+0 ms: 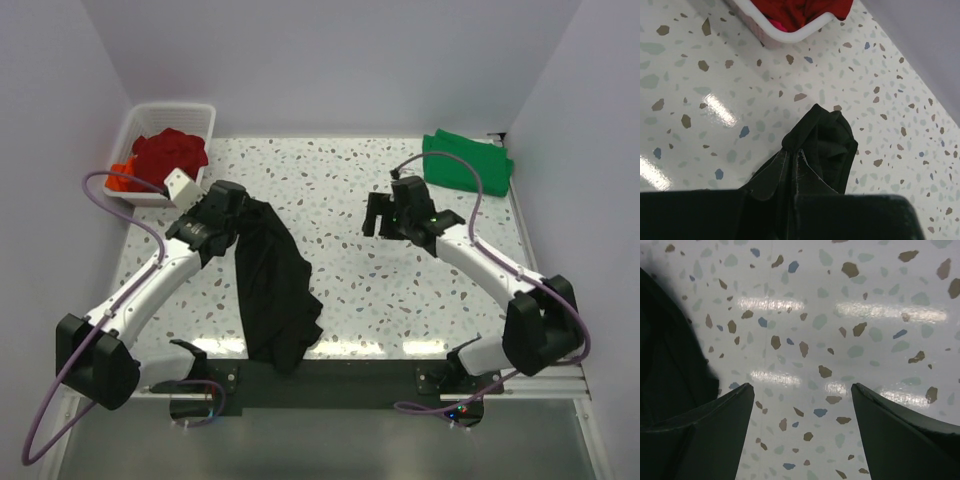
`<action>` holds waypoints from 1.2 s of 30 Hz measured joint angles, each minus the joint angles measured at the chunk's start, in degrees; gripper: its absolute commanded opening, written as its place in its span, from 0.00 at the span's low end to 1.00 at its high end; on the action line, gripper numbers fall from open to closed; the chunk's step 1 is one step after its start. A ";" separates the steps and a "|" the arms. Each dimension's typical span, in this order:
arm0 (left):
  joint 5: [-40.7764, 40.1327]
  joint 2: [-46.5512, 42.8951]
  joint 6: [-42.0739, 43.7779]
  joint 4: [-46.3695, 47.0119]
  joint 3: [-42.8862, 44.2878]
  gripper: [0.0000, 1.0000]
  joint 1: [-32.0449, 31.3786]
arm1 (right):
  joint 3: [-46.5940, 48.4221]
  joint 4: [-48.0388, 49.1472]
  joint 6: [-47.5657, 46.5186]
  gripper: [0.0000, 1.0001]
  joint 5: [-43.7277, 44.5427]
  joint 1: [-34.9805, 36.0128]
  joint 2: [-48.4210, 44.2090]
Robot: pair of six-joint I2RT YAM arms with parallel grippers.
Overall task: Fold and stack the t-shirts
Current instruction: Move the tshirt to the center of the board, then flatten the tshirt out
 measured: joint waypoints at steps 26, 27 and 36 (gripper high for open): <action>9.57 -0.63 -0.04 -2.78 -7.69 0.00 3.69 | 13.60 4.66 -1.90 0.55 -0.02 23.89 26.97; 9.66 -1.11 0.09 -2.67 -7.69 0.00 3.93 | 14.62 4.76 -1.90 0.54 -0.02 23.93 28.00; 11.13 -3.34 1.92 -2.03 -7.69 0.00 4.96 | 17.73 4.57 -1.51 0.46 0.52 24.30 32.46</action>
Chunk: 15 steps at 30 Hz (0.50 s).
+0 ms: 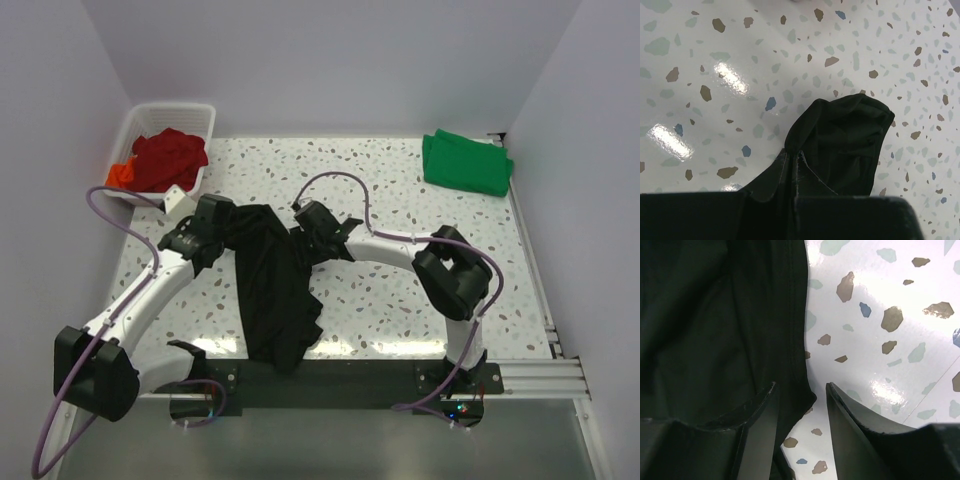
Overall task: Fold and stack the t-shirts
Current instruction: Flatten the tshirt out
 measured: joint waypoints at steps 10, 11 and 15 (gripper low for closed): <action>1.38 -0.79 0.92 0.61 -0.26 0.00 0.92 | 1.25 -1.31 0.24 0.36 0.17 1.07 1.90; 1.40 -0.85 1.14 0.68 -0.26 0.00 0.92 | 1.49 -1.53 0.31 0.35 0.15 1.27 2.38; 1.44 -1.33 1.60 0.96 -0.26 0.00 0.96 | 2.05 -2.36 0.55 0.17 0.44 1.75 3.41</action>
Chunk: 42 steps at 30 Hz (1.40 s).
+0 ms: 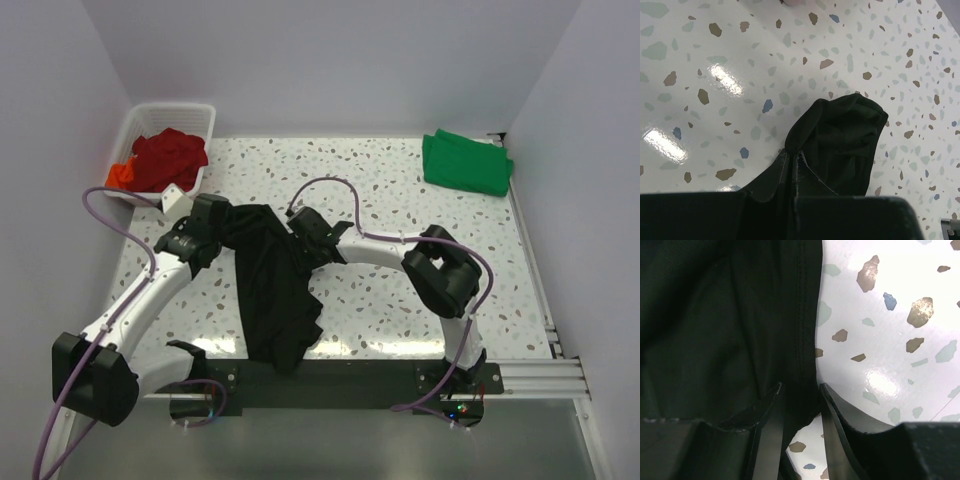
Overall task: Fold and stack the t-shirts
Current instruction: Flatten the tshirt out
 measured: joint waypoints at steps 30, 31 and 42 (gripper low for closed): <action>1.66 -1.16 10.82 3.93 2.08 0.00 1.03 | 0.31 -9.88 -1.51 0.10 21.77 -11.74 -8.83; 1.75 -0.96 11.15 3.98 2.14 0.00 1.03 | 0.57 -9.64 -1.92 0.25 20.92 -11.72 -8.83; 1.22 -0.96 11.54 3.78 2.60 0.00 1.03 | 0.55 -7.48 -3.69 0.51 10.60 -4.11 -8.83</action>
